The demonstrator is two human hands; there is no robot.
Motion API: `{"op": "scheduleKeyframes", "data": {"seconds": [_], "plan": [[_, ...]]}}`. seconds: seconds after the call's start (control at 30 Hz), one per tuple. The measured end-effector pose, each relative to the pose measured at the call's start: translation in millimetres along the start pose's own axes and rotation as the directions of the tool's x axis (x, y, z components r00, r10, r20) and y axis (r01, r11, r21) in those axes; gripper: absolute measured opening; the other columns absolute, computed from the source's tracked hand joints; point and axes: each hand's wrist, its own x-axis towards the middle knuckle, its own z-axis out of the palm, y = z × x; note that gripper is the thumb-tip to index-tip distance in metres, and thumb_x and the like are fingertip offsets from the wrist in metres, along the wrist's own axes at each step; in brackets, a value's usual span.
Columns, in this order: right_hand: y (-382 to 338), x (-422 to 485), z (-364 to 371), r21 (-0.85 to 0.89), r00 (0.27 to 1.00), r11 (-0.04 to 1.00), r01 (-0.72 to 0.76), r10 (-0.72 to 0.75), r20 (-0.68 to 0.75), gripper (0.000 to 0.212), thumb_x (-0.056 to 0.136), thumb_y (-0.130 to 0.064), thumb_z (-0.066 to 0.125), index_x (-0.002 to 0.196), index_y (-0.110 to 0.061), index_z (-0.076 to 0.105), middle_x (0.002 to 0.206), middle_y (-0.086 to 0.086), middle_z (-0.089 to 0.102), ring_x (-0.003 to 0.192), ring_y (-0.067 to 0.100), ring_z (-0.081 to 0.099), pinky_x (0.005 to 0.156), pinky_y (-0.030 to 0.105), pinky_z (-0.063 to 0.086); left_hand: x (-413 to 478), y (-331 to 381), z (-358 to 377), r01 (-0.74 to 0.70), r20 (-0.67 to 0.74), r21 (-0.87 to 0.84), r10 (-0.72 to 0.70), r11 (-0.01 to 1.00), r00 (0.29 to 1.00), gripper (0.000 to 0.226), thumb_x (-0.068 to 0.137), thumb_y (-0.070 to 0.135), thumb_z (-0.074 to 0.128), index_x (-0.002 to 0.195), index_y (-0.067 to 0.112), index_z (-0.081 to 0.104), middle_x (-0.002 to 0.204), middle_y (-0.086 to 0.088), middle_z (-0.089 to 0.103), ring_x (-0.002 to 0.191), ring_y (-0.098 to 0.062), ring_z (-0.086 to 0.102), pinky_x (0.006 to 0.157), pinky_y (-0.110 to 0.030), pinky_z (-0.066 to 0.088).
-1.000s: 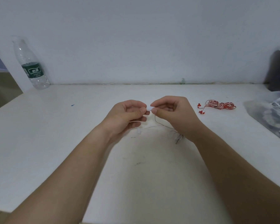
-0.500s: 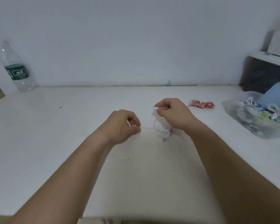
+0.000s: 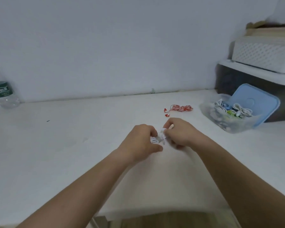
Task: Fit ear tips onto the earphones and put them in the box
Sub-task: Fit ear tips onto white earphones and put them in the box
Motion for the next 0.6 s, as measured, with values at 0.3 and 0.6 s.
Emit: {"op": "scheduleKeyframes", "data": {"seconds": [0.3,0.6], "plan": [[27,-22,-73,0.671,0.989,0.738,-0.070,0.137,-0.048,0.018,0.093,-0.003,0.061,0.110,-0.010,0.064,0.094,0.010,0.067,0.070,0.019,0.067,0.067,0.033,0.061,36,74,10,-0.046,-0.182,-0.378,-0.026,0.925,0.983,0.007,0.076,0.013,0.079,0.078,0.019,0.076,0.076,0.011,0.073,0.066,0.001,0.066,0.060,-0.007,0.040],[81,-9,-189,0.641,0.900,0.755,0.138,0.175,-0.400,0.018,0.087,-0.011,0.071,0.105,-0.015,0.073,0.089,0.003,0.072,0.079,0.018,0.067,0.068,0.029,0.055,121,188,60,-0.144,-0.170,-0.682,0.036,0.717,0.985,0.010,0.072,0.017,0.082,0.073,0.024,0.075,0.073,0.003,0.074,0.074,-0.017,0.072,0.085,-0.041,0.059]]}}
